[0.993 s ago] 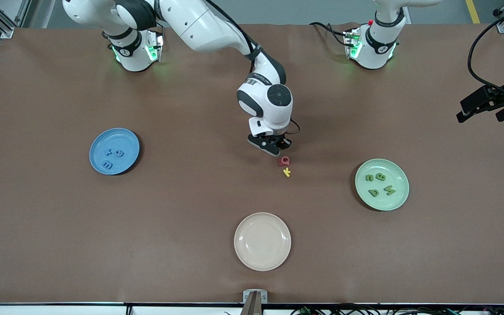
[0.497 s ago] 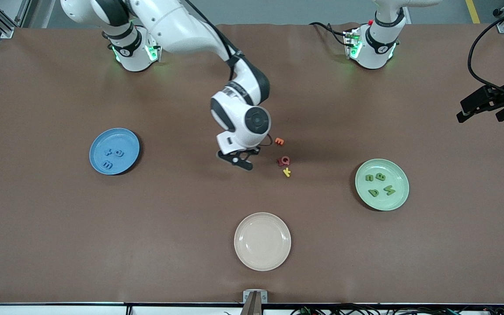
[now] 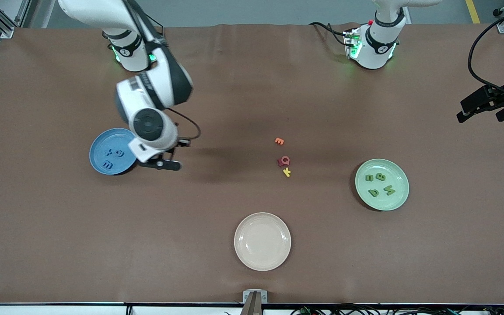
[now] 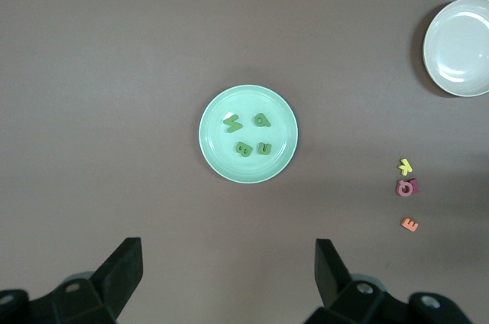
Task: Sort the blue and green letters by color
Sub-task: 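Grasp the blue c and carry it to the blue plate, then open the right gripper to drop the c on the blue plate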
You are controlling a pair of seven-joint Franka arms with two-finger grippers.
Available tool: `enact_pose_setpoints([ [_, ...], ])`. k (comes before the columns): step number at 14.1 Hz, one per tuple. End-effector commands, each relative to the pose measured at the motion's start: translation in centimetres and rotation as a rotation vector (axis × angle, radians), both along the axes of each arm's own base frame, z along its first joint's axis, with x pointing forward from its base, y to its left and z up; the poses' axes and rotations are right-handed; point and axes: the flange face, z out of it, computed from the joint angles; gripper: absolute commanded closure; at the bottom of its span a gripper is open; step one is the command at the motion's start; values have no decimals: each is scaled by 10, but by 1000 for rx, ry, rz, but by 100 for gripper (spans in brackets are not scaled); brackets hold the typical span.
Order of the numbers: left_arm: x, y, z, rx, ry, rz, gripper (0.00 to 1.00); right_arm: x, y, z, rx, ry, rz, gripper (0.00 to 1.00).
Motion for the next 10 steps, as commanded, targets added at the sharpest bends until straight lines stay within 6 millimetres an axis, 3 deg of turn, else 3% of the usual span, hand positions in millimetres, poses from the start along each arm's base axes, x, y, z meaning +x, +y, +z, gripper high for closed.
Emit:
enact_pose_setpoints([
  [1, -1, 1, 3, 16, 4, -1, 1, -13, -66, 4, 41, 3, 92, 100],
  [4, -1, 1, 3, 16, 6, -1, 1, -16, -127, 0, 63, 10, 142, 100],
  [10, -1, 10, 2, 17, 7, 4, 1, -26, -198, -7, 115, 31, 172, 97],
])
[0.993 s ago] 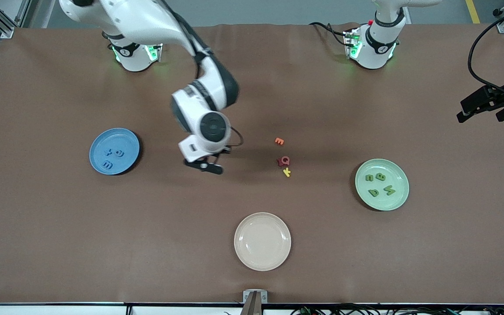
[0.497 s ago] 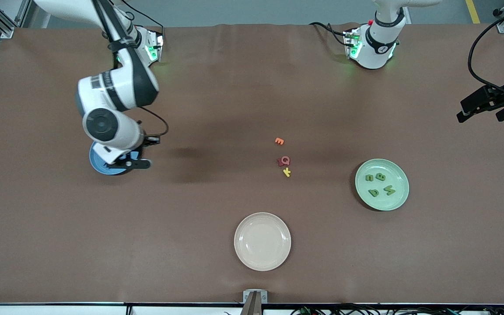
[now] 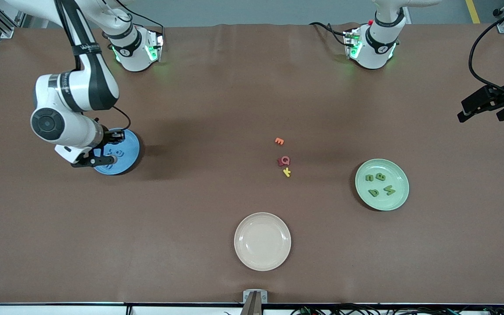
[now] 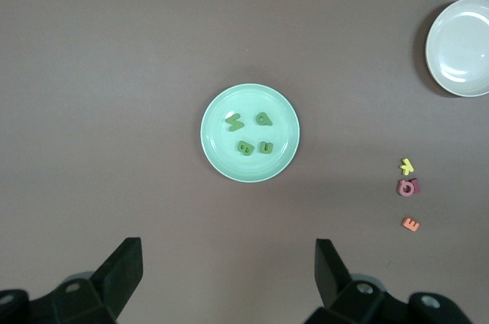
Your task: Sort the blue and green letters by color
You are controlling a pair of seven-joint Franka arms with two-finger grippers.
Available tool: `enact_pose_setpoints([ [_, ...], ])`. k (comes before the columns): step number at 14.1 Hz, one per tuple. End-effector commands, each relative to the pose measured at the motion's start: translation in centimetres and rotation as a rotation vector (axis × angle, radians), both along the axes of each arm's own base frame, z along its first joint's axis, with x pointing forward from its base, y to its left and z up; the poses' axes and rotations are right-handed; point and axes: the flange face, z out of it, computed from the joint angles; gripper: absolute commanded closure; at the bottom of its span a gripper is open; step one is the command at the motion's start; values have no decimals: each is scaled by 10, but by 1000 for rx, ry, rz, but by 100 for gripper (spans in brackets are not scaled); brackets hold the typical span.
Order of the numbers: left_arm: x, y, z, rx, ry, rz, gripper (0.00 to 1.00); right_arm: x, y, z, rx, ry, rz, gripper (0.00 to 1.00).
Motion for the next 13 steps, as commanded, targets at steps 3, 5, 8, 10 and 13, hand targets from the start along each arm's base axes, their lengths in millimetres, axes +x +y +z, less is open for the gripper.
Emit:
enact_pose_setpoints([
  [3, -1, 4, 0, 17, 9, -8, 1, -17, -44, 11, 21, -16, -4, 0],
  [5, -1, 4, -1, 17, 11, -8, 1, -20, -48, 22, 25, -23, -7, 0],
  [8, -1, 4, -1, 17, 11, -8, 1, -24, -49, 48, 28, -27, -11, 0],
  [10, -1, 4, -1, 17, 11, -8, 1, -14, -58, 83, 26, -42, -33, 0],
  [13, -1, 4, -2, 17, 12, -8, 1, 8, -67, 159, 26, -87, -68, 0],
])
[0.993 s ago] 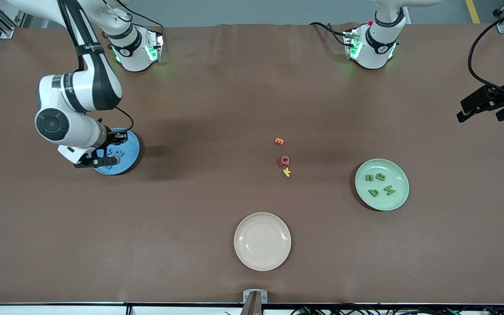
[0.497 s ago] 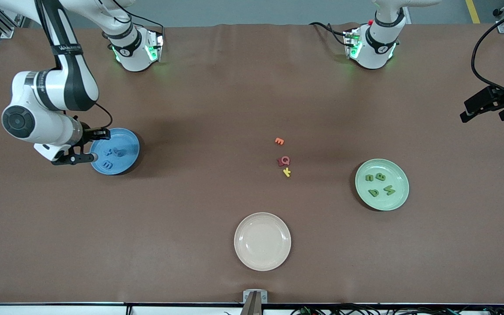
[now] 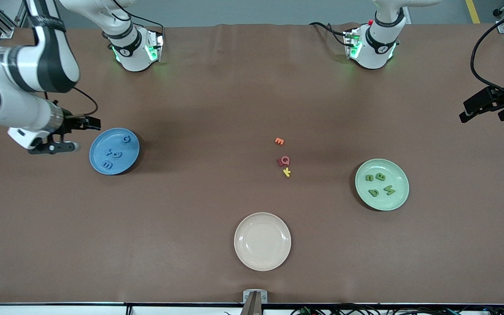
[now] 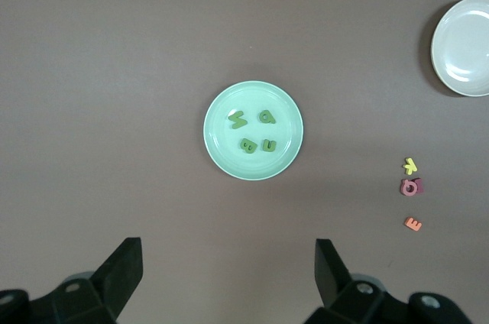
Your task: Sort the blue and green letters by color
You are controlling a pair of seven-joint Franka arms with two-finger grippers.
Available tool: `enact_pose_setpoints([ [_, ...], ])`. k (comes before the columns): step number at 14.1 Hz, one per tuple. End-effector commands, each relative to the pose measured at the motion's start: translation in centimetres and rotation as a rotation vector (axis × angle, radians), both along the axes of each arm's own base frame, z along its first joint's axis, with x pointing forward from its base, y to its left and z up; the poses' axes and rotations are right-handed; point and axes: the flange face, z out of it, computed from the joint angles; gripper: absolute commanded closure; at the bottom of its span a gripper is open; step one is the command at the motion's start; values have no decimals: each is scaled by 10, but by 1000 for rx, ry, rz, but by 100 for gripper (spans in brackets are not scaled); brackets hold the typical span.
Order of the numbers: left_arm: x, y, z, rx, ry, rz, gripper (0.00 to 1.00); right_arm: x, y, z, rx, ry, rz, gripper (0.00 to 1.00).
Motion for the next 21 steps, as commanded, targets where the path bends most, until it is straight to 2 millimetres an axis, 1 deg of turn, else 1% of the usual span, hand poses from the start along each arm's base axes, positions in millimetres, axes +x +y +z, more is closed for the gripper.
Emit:
enact_pose_setpoints([
  [1, -1, 1, 2, 17, 3, -13, 1, 17, -8, 75, -14, -61, -21, 0],
  [3, -1, 1, 2, 16, 2, -11, 1, 28, -21, 120, -15, -93, -52, 0],
  [4, -1, 2, 2, 16, 2, -10, 1, 34, -23, 137, -16, -105, -56, 0],
  [6, -1, 2, 2, 16, 2, -10, 1, 43, -25, 164, -20, -138, -64, 0],
  [8, -1, 1, 2, 16, 3, -11, 1, 51, -24, 166, -21, -153, -63, 0],
  [9, -1, 1, 1, 17, 5, -11, 1, 53, -18, 174, -22, -167, -52, 0],
  [11, -1, 2, 2, 16, 1, -11, 1, 53, -16, 180, -21, -181, -49, 0],
  [12, -1, 3, 3, 15, 0, -10, 1, 55, -14, 180, -20, -187, -49, 0],
  [13, -1, 3, 3, 13, -2, -10, 1, 59, -13, 172, -19, -168, -49, 0],
  [14, -1, 2, 4, 13, -3, -11, 1, 60, -13, 171, -13, -171, -50, 0],
  [16, -3, 4, 6, 13, -6, -8, 1, 57, -12, 170, 14, -157, -57, 0],
  [17, -5, 10, 7, 15, -5, -1, 1, 56, -12, 170, 38, -155, -64, 0],
  [18, -5, 14, 8, 15, -5, 7, 1, 53, -14, 168, 48, -125, -79, 0],
  [20, -3, 14, 7, 15, -6, 8, 1, 46, -22, 166, 37, -95, -171, 0],
  [21, -3, 15, 6, 15, -6, 10, 1, 41, -22, 171, 36, -96, -174, 0],
])
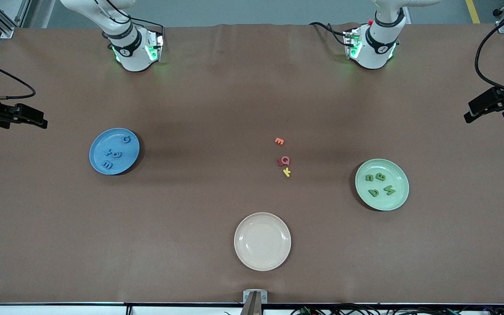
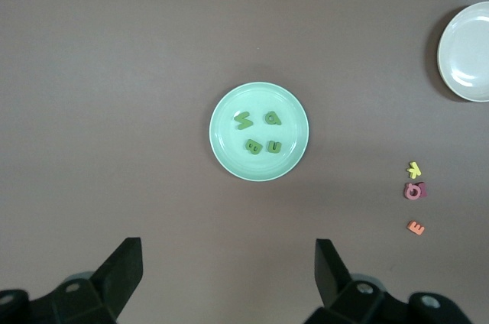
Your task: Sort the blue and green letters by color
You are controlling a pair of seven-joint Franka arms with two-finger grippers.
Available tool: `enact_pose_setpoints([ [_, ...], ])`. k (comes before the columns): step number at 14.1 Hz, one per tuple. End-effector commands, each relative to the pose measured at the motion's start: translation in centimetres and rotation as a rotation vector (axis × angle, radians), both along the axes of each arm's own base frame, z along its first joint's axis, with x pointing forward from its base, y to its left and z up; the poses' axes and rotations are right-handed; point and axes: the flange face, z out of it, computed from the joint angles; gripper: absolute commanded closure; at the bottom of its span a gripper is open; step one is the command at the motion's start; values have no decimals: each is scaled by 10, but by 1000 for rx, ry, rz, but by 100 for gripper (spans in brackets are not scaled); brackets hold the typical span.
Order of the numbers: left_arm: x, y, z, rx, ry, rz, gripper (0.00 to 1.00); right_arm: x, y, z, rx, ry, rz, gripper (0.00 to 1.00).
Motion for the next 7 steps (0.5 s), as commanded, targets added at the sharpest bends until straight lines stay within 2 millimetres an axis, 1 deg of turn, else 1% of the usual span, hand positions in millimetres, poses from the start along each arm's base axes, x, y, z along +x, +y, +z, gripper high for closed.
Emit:
enact_pose_setpoints([
  [1, -3, 2, 5, 15, -2, -13, 1, -10, -4, 16, 14, -2, -41, 0],
  [4, -2, 2, 5, 12, -3, -13, 1, -19, -6, 29, 6, -22, 4, 0],
  [6, -2, 2, 5, 12, -3, -13, 1, -23, -11, 35, 9, -31, 12, 0],
  [7, -2, 2, 6, 10, -5, -13, 1, -25, -6, 39, 11, -39, 29, 0],
])
